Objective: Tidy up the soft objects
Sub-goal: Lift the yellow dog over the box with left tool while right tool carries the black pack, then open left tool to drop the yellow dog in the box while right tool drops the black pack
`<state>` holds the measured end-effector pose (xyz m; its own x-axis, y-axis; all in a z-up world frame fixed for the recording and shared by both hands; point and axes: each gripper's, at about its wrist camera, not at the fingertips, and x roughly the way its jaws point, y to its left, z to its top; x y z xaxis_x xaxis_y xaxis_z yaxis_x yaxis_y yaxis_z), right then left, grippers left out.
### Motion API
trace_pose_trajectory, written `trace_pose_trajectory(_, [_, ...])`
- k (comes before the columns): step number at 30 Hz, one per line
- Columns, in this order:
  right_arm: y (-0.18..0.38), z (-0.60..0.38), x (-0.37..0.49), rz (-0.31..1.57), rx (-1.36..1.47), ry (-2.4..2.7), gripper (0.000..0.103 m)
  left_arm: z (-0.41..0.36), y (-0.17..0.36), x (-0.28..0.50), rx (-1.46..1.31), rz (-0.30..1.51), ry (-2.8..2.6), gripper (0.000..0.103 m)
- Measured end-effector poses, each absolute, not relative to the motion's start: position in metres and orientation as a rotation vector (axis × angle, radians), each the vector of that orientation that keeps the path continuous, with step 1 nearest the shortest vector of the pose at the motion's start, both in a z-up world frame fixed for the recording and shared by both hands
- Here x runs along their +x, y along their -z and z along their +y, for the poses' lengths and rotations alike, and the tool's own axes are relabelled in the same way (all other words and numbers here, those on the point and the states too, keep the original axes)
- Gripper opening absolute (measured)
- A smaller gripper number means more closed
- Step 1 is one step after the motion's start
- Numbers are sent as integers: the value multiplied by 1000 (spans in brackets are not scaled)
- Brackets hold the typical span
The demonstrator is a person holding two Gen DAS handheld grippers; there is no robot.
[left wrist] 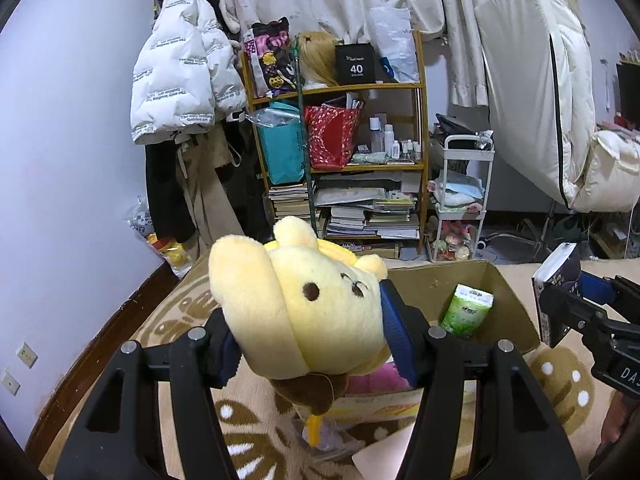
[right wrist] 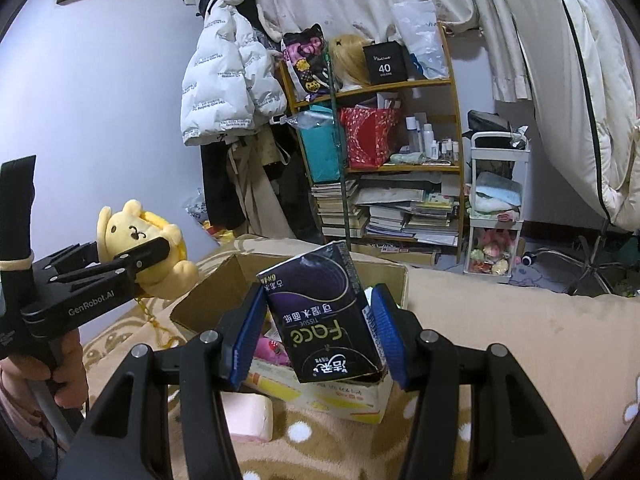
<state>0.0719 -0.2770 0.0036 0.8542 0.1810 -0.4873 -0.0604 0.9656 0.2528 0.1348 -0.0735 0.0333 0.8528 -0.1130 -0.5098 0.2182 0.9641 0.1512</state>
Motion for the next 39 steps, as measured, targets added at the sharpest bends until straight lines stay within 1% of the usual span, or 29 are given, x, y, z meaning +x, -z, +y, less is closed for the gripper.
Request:
trace_pose_trajectory(8, [13, -275, 92, 563, 199, -112, 57, -82, -12, 161, 220, 577, 182, 60])
trace_pose_trajectory(13, [26, -276, 101, 586, 193, -98, 57, -82, 4, 176, 181, 667, 207, 60])
trace_pose_trajectory(18, [31, -277, 106, 583, 189, -85, 57, -89, 16, 179, 211, 686, 219, 61])
trace_pose_trajectory(20, [33, -277, 108, 590, 188, -82, 57, -92, 19, 177, 225, 687, 230, 64])
trace_pose_trajectory(24, [37, -277, 110, 606, 199, -83, 58, -98, 21, 176, 261, 688, 238, 66])
trace_pose_trajectory(27, [40, -278, 111, 617, 210, -89, 59, -98, 22, 174, 261, 693, 233, 71])
trace_pose_trajectory(29, [40, -278, 111, 623, 212, -94, 59, -98, 22, 173, 267, 688, 233, 82])
trace_pose_trajectory(30, [40, -278, 110, 624, 212, -96, 60, -99, 22, 172, 272, 682, 231, 83])
trace_pose_trajectory(33, [41, -279, 110, 626, 217, -98, 66, -101, 21, 169, 303, 671, 219, 85])
trace_pose_trajectory(36, [43, -280, 109, 624, 220, -89, 77, -100, 21, 166, 329, 684, 183, 88])
trace_pose_trajectory(37, [43, -280, 108, 622, 221, -83, 82, -98, 20, 165, 328, 687, 178, 89])
trace_pose_trajectory(38, [43, -280, 107, 621, 227, -84, 85, -96, 19, 163, 324, 690, 173, 90])
trace_pose_trajectory(39, [43, -280, 107, 622, 232, -85, 86, -93, 18, 162, 321, 694, 167, 90])
